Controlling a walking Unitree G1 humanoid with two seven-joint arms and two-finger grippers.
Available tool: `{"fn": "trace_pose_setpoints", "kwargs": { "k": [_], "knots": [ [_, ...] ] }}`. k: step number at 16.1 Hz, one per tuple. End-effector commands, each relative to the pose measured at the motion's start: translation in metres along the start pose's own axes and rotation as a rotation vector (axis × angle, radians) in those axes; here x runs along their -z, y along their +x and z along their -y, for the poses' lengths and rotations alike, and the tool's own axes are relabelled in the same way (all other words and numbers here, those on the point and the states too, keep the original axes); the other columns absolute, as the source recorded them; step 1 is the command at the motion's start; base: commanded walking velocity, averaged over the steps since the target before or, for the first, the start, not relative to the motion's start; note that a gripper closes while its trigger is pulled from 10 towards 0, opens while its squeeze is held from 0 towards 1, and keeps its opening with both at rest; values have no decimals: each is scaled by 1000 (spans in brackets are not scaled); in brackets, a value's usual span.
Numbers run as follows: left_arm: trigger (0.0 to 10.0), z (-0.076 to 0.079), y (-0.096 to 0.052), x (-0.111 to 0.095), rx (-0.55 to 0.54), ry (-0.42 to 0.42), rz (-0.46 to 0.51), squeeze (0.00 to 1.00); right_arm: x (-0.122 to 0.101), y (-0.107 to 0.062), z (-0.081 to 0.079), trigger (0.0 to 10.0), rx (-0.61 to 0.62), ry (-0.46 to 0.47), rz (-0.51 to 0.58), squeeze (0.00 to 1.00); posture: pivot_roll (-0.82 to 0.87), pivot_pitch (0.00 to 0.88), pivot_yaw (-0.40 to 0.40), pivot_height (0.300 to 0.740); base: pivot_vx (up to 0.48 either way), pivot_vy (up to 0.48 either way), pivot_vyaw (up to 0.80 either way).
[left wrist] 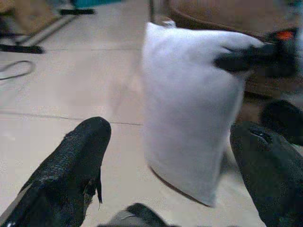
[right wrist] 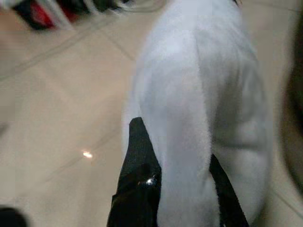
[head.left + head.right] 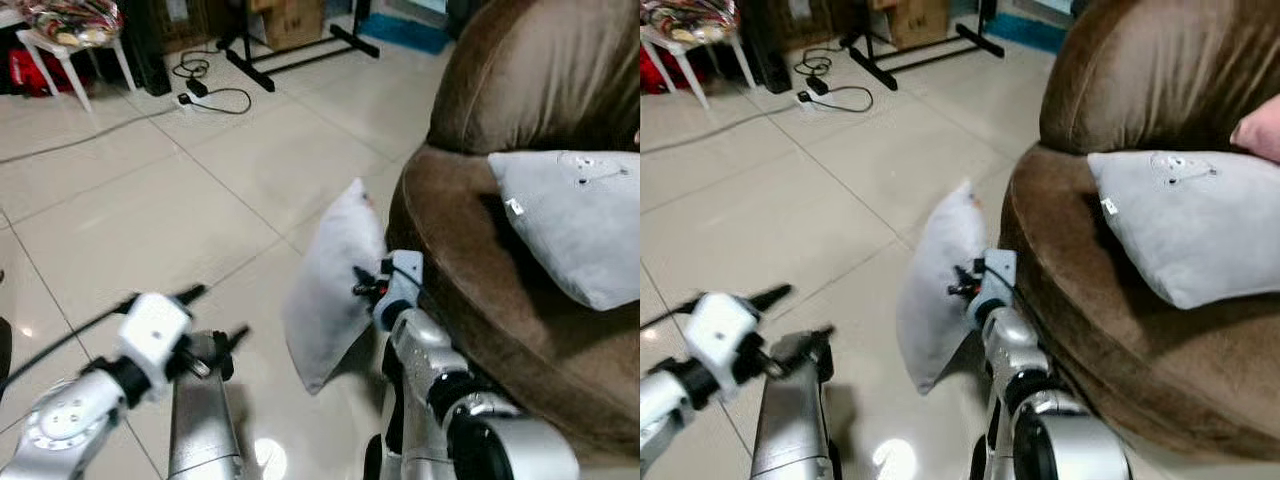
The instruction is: Move the pillow to the sofa from floor
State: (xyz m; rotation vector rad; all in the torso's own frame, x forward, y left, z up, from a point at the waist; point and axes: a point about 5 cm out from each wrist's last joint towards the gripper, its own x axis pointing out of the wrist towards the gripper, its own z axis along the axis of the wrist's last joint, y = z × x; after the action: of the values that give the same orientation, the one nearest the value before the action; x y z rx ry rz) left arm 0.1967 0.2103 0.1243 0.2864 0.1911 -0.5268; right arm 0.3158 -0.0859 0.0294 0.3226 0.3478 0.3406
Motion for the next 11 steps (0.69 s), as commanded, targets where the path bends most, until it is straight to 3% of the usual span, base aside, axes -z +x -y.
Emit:
{"fn": "trace_pose_setpoints", "kwargs": {
  "k": [1, 3, 4, 5, 6, 9, 11],
  "knots": [
    [10000, -6, 0, -1, -97, -29, 41, 227, -15, -4, -3, 0, -98, 20, 106, 0, 132, 0, -58, 432, 0, 0, 0],
    [10000, -11, 4, -3, -165, -55, 58, 224, -21, -13, -3, 0, -116, 42, 160, 0, 112, 0, -50, 432, 0, 0, 0],
    [10000, -16, 9, -1, -254, -52, 51, 220, -29, -27, 0, 0, -88, 51, 230, 0, 99, 0, -43, 432, 0, 0, 0],
    [10000, -16, 13, -2, -315, -41, 64, 216, -33, -39, 2, 2235, -53, 64, 235, 0, 96, 0, -45, 432, 0, 0, 0],
    [10000, -13, 14, -3, -335, -43, 76, 208, -35, -50, -3, 10000, -82, 60, 235, 0, 98, 0, -52, 432, 0, 0, 0],
    [10000, -9, 16, -8, -365, -53, 104, 208, -38, -67, -13, 10000, -116, 34, 226, 0, 92, 0, -60, 447, 0, 0, 0],
    [10000, -10, 22, -12, -410, -14, 117, 212, -34, -73, -17, 10000, -80, 72, 185, 0, 88, 0, -56, 467, 0, 0, 0]
  ]
}}
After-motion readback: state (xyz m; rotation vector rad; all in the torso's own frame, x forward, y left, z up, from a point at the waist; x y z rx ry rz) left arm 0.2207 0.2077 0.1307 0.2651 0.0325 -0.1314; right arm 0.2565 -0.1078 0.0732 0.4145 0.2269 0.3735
